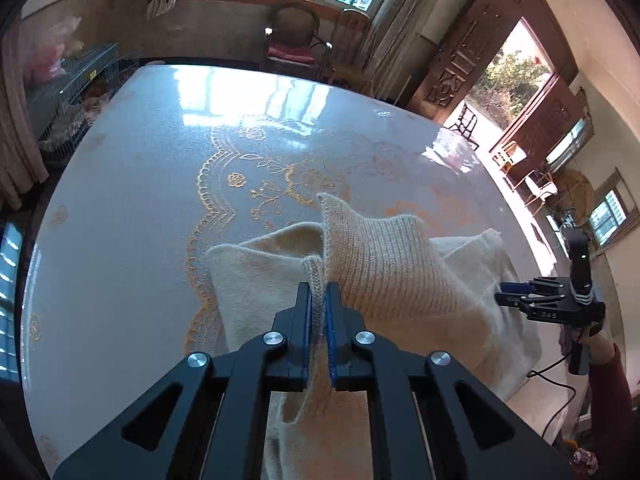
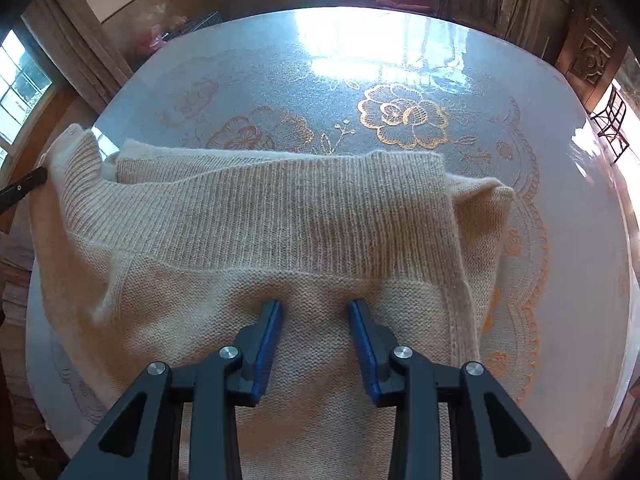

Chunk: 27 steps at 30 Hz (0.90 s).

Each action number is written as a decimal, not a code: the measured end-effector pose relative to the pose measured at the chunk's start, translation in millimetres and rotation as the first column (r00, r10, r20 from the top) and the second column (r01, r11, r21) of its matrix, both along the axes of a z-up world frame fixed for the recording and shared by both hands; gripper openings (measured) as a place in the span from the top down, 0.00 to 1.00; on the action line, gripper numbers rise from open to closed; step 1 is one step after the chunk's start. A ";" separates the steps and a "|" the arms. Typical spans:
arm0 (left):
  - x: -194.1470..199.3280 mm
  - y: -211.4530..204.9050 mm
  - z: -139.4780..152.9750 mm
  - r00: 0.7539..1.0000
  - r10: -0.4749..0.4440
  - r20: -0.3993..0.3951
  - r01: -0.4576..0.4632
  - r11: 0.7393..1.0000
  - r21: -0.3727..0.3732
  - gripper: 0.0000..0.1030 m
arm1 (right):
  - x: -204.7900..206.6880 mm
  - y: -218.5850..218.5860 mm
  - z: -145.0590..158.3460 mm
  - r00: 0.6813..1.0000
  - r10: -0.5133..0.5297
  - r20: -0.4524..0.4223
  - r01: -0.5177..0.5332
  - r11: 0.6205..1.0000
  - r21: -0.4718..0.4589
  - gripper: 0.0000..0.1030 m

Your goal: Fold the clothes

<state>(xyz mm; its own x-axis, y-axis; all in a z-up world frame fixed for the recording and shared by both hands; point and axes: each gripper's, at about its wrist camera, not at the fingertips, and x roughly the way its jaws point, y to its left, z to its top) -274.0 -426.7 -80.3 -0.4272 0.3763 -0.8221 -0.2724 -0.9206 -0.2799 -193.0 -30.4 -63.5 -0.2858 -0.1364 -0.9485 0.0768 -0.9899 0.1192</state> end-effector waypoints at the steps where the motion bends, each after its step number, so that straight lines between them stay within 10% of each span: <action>1: -2.9 -1.8 -10.2 0.999 0.031 0.026 -0.029 0.997 -0.076 0.95 | 0.5 -1.2 -0.3 1.000 0.003 0.002 -0.003 1.000 0.011 0.65; 8: -11.5 -9.0 -40.0 0.989 0.119 0.091 -0.119 0.993 -0.011 0.88 | -7.4 7.6 19.4 0.999 -0.033 -0.031 0.034 0.998 0.047 0.65; 12: -18.7 1.2 -33.2 0.991 0.115 0.075 -0.113 0.993 -0.035 0.85 | -5.8 18.2 32.7 0.999 -0.009 -0.036 0.001 0.979 -0.203 0.64; 19: -17.1 -15.3 -29.8 0.966 0.242 0.086 -0.240 0.970 -0.035 0.85 | -23.8 53.1 8.9 0.987 -0.157 -0.038 0.158 0.987 0.039 0.64; 23: 15.9 -23.9 -3.1 0.975 0.221 0.023 -0.222 0.971 0.091 0.80 | -9.7 87.4 48.0 0.963 -0.244 -0.117 0.235 0.968 -0.084 0.64; 27: 31.7 6.2 2.4 0.993 0.121 0.015 -0.121 0.991 0.058 0.79 | -13.5 86.4 62.3 0.970 -0.215 -0.109 0.193 0.964 -0.184 0.63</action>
